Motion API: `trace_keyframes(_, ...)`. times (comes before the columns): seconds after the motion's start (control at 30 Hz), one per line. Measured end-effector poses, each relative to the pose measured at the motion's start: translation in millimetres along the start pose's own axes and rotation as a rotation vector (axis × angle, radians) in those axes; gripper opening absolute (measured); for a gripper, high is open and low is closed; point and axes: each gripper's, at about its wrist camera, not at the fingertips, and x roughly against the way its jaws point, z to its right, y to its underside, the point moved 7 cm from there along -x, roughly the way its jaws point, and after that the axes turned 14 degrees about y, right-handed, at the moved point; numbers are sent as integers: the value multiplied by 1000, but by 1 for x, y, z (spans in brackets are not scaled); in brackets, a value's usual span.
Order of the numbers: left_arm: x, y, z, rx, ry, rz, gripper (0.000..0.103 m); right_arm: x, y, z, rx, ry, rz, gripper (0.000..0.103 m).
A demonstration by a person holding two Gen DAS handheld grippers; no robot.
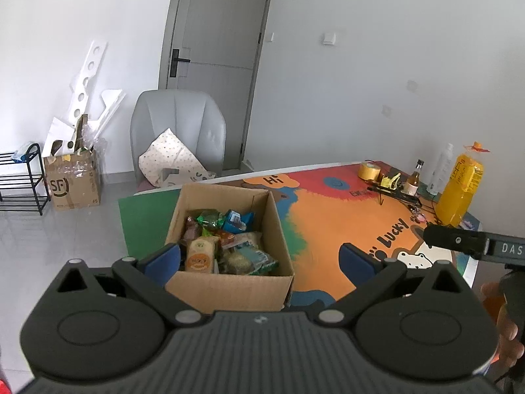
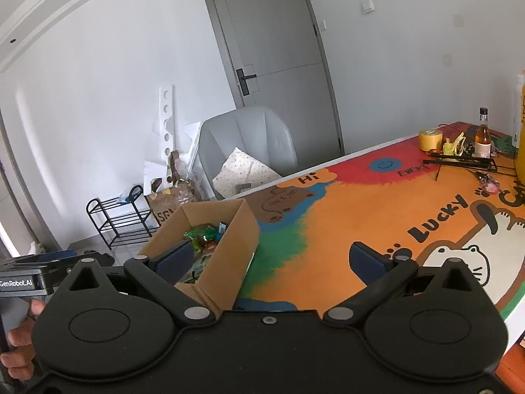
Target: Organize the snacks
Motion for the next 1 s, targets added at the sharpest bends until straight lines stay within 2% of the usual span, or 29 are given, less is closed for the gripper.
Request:
trace_keyframes(0.5, 35, -2, 7, -43, 18, 20, 102, 44, 2, -13, 76, -68, 6, 103)
trace_keyframes(1.0, 36, 3, 5, -38, 12, 11, 102, 42, 9, -9, 57, -69, -26, 103)
